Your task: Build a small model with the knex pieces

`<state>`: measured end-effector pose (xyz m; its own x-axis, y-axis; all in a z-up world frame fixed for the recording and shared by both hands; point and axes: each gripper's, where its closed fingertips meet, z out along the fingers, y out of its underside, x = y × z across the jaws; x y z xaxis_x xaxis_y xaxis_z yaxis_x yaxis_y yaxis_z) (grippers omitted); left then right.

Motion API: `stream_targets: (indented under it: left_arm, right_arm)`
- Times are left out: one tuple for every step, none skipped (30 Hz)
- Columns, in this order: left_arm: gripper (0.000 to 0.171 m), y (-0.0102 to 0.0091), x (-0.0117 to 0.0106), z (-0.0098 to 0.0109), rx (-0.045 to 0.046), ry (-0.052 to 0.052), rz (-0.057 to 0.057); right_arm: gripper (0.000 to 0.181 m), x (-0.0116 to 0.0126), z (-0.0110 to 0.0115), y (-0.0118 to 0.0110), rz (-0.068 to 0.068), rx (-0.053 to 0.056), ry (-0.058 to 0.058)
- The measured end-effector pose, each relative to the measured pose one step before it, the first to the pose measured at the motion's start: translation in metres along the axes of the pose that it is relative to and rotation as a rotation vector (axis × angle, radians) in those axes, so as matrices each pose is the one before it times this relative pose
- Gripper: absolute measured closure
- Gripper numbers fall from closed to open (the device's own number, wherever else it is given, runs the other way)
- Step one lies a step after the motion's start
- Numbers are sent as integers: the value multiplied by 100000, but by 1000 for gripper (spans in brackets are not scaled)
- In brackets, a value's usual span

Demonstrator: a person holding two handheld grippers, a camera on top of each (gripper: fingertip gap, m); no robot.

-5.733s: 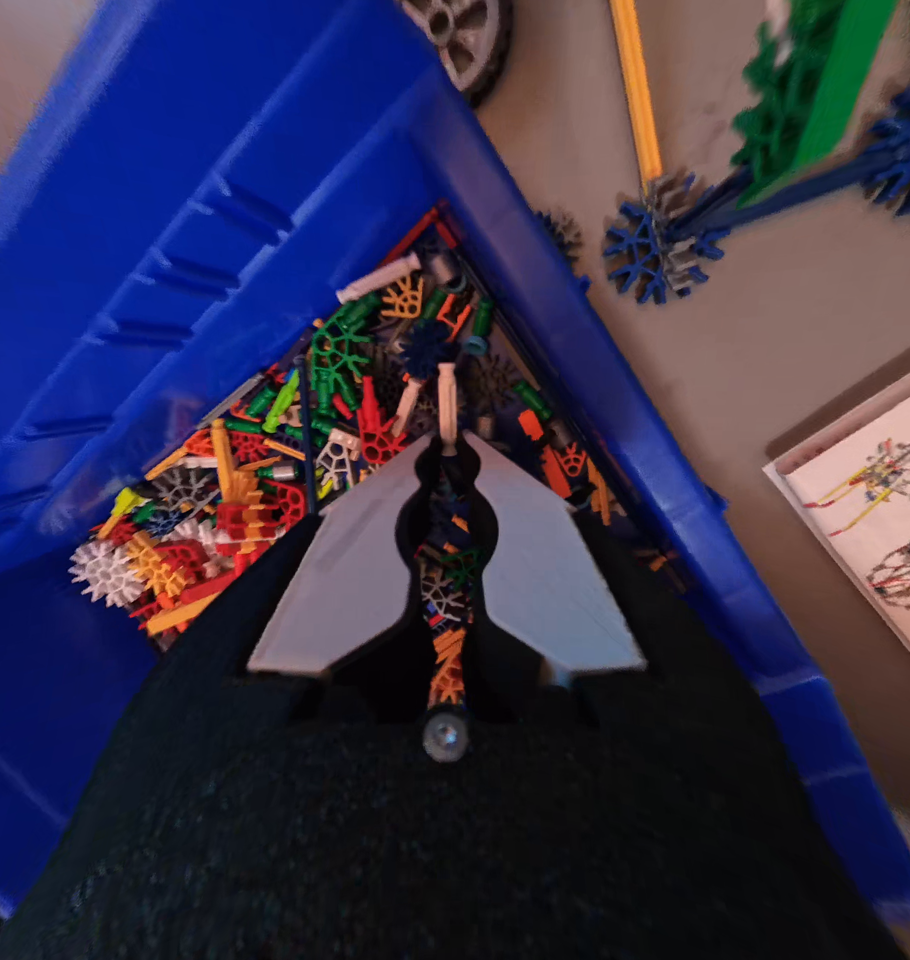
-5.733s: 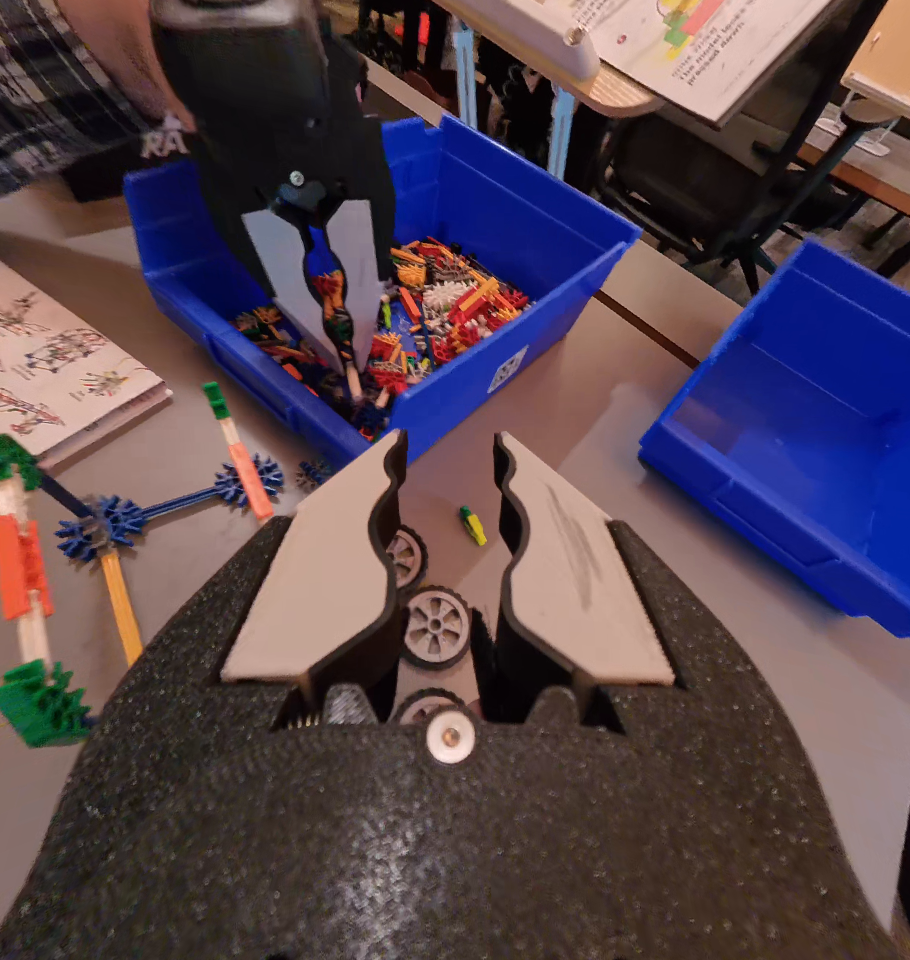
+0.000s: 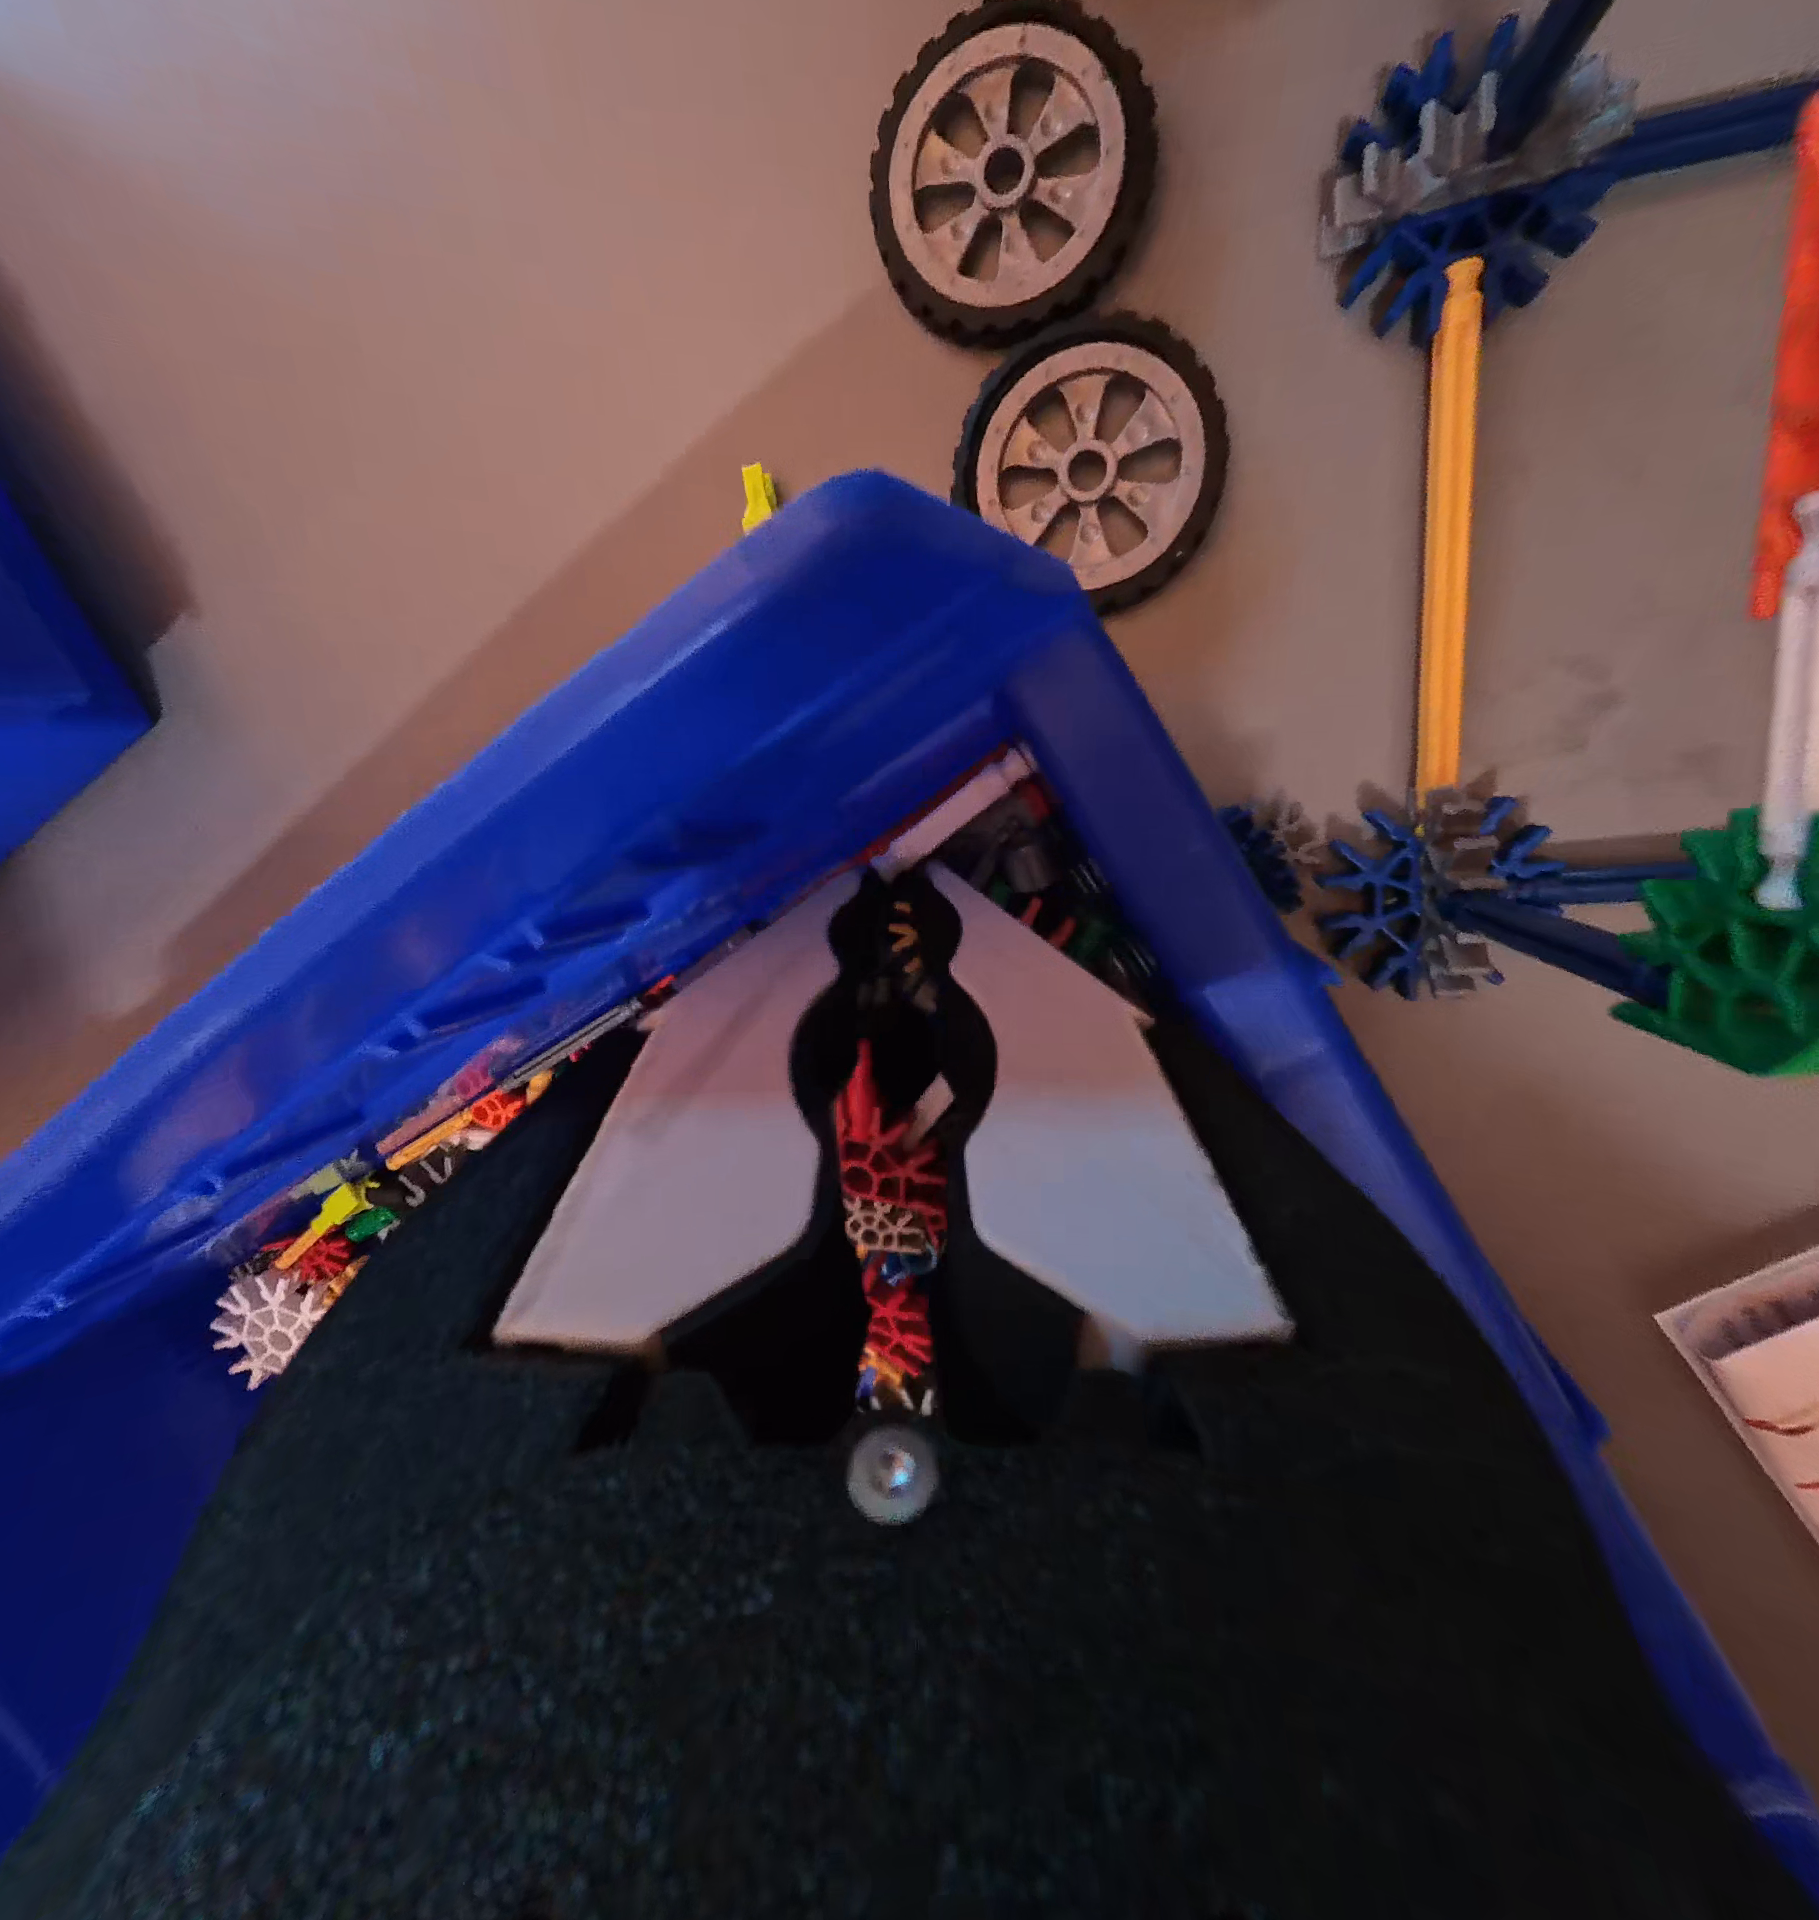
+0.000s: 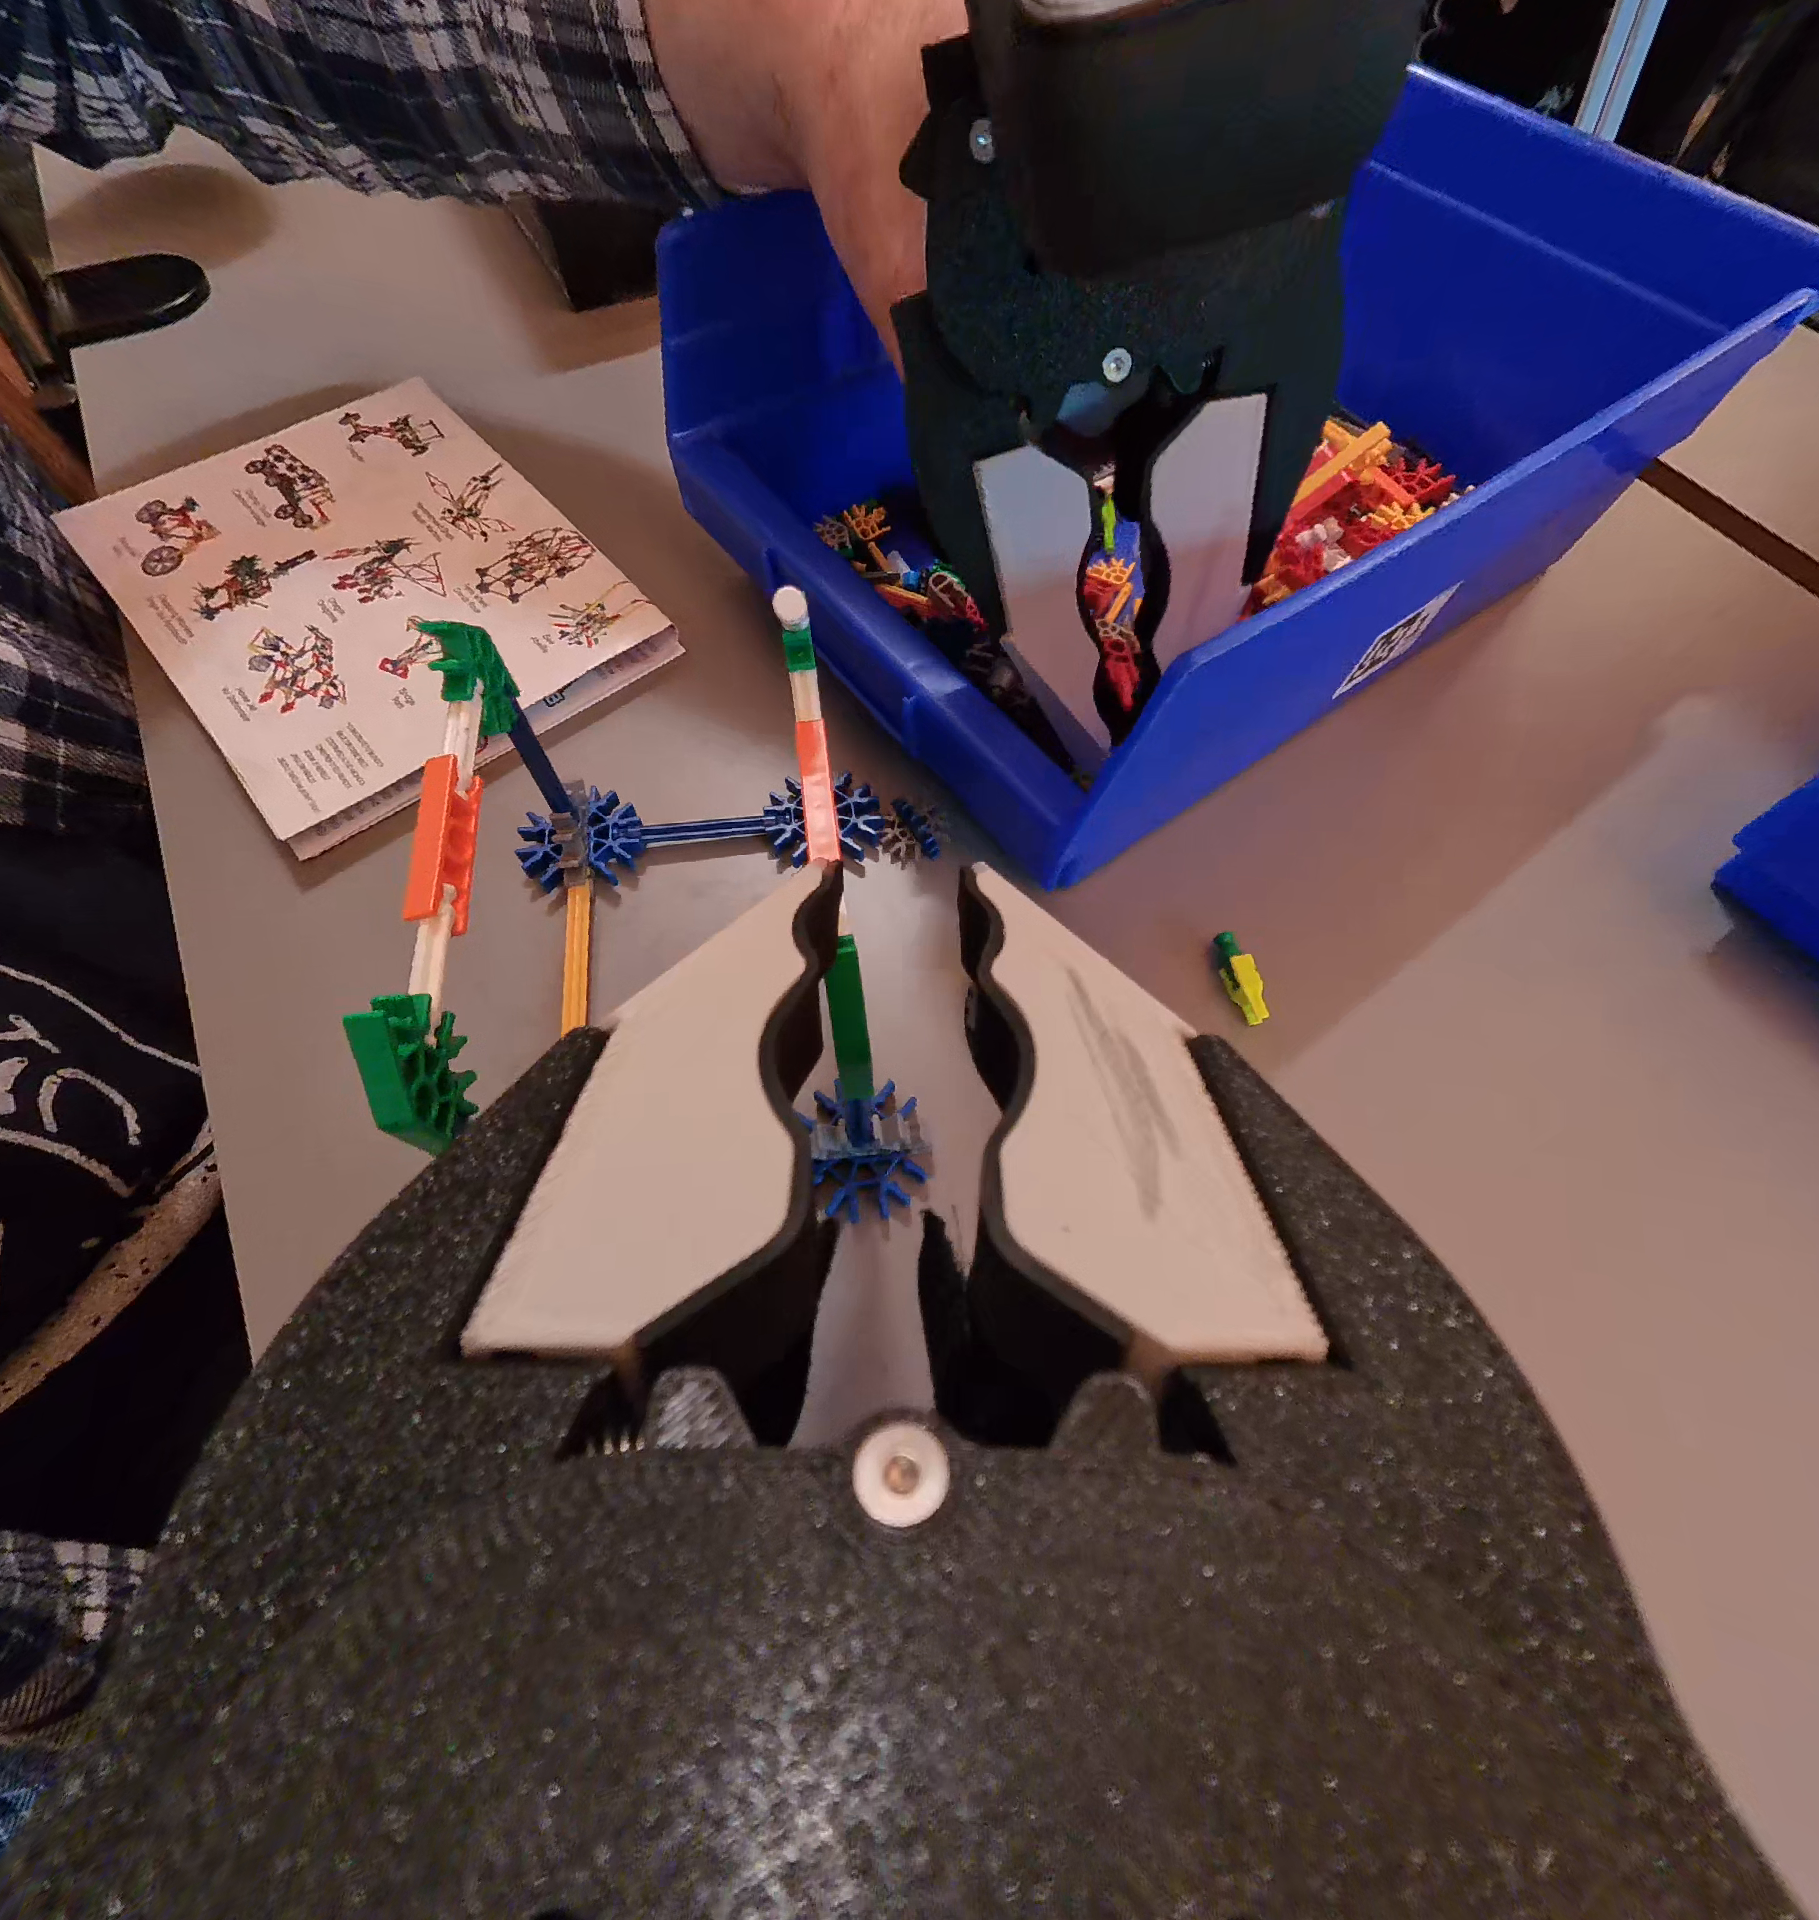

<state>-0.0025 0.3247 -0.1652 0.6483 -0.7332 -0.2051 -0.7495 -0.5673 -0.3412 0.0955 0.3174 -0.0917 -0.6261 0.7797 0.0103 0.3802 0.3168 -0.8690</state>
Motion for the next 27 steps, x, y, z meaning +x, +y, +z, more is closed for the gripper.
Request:
stream_targets:
  left_arm:
    - [169, -34, -50, -205, 603, -870, 314]
    - [171, -48, -51, -281, 962, -768, 315]
    - [171, -49, 118, -308, 896, 404, -269]
    - [171, 112, 282, -320, -41, 1299, 435]
    - [171, 35, 625, -295, 317, 3317, 726]
    - [171, 163, 495, -213, -761, 2725, -69]
    - [171, 423, 39, -157, -2575, -18, 398]
    - [171, 436, -111, -122, -2599, -645, 663]
    - [171, 12, -344, -152, 195, -1893, 312]
    - [171, -373, -576, -139, 2447, -2962, -800]
    - [164, -261, -86, 16, 1464, 236, -610]
    - [159, -155, 91, 117, 527, 695, 1136]
    - [159, -146, 73, 216, 92, 245, 1879]
    - [158, -123, 88, 311, -462, 547, 1243]
    - [156, -105, 87, 368, -705, 604, 1019]
    - [156, -35, 118, 374, -1047, 763, 1677]
    - [155, 37, 70, 368, -1326, 412, 1836]
    - [155, 196, -178, 366, -2038, -731, 968]
    - [155, 242, -44, 333, -1726, 213, 1195]
    - [156, 223, 174, 290, -1157, 1752, 464]
    - [159, 32, 207, 138, 199, 2250, -398]
    - [159, -69, -23, -9, 882, 1015, -712]
    - [159, -9, -8, -1, 512, 707, -393]
    - [160, 11, 12, -9, 330, 191, -263]
    - [162, 20, 84, -45, 228, 316, -261]
    - [164, 14, 97, -67, 317, 130, -312]
    - [167, -9, 65, -81, 522, -330, -271]
  right_arm:
    - [159, 51, -60, 34, -27, -2, 197]
    - [159, 34, -47, 25, -69, 22, 166]
    - [159, 11, -50, 32, 26, 84, 35]
    - [159, 0, -32, 15, 106, 147, -93]
    - [159, -19, -34, 17, 78, 136, -141]
    - [159, 8, -12, 9, 42, 94, -44]
    - [159, 7, -10, 12, 76, 46, 19]
    - [159, 22, -6, -4, 2, -39, 55]
    - [159, -3, 10, 2, -148, -85, 69]
    - [159, -2, 18, -13, -148, -84, 92]
    - [159, 7, 7, 3, -19, -68, 51]
    - [159, -9, 23, -1, 57, -7, -66]
    - [159, -24, 25, 24, 37, -34, -139]
    - [159, -19, 36, 46, -10, -209, -162]
    - [159, -1, 12, -14, 53, 183, -37]
    - [159, 12, -12, 11, 116, 71, -79]
    - [159, 18, -15, 8, 127, 125, 11]
    - [159, 22, -24, 9, 70, 166, 1]
    - [159, 19, -35, 13, 102, 187, -11]
    - [159, 13, -22, 12, 88, 231, -8]
    - [159, 12, -34, 11, 110, 310, -72]
    - [159, 18, -24, 3, 185, 335, -139]
    - [159, 10, -21, 11, 146, 340, -115]
    - [159, 35, -31, -3, 89, 307, -59]
    - [159, 19, -19, 6, 115, 260, -55]
    - [159, 20, -28, 5, 91, 209, -61]
    - [159, 9, -16, 7, -14, 131, -21]
